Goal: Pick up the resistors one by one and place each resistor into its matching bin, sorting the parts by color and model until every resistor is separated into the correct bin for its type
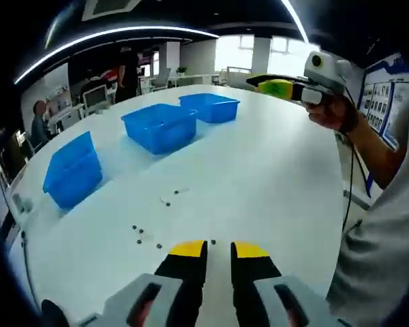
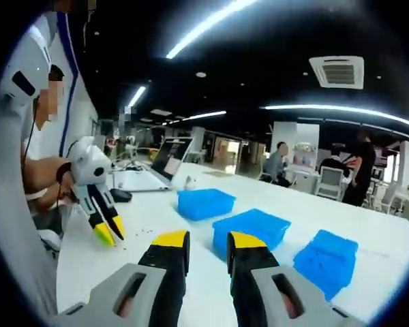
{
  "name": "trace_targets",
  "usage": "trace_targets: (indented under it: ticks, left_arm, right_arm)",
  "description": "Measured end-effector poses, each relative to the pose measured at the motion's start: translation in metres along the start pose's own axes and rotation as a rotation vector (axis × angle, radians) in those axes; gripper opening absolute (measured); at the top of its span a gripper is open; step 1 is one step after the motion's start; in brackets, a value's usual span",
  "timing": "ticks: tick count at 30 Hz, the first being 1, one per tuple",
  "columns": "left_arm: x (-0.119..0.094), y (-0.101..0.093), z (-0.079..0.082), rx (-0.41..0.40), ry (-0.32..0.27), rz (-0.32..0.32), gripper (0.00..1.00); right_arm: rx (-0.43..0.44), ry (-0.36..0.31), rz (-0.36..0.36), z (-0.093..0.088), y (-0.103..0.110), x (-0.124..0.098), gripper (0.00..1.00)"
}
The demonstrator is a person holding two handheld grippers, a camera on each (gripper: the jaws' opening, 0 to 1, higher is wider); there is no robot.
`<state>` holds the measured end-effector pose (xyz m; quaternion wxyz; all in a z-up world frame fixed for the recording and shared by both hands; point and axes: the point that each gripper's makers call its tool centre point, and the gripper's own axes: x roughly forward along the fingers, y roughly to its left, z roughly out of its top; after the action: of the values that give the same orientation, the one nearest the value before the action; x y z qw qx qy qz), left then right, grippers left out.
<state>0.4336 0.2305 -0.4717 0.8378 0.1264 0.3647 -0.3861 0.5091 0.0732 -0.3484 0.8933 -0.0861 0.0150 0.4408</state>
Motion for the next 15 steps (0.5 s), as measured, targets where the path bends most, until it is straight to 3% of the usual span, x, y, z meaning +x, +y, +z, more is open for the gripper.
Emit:
trace_targets:
  ticks: [4, 9, 15]
  left_arm:
    - [0.007, 0.002, -0.002, -0.034, 0.036, -0.021, 0.17]
    - [0.010, 0.013, -0.001, -0.016, 0.049, 0.010, 0.07]
    - [0.009, 0.010, 0.001, 0.027, 0.051, -0.049, 0.04]
  right_arm:
    - [0.022, -0.010, -0.043, -0.004, -0.014, -0.014, 0.24]
    - [0.076, -0.021, -0.046, -0.013, -0.025, -0.019, 0.24]
    - [0.075, -0.032, -0.070, -0.014, -0.032, -0.027, 0.24]
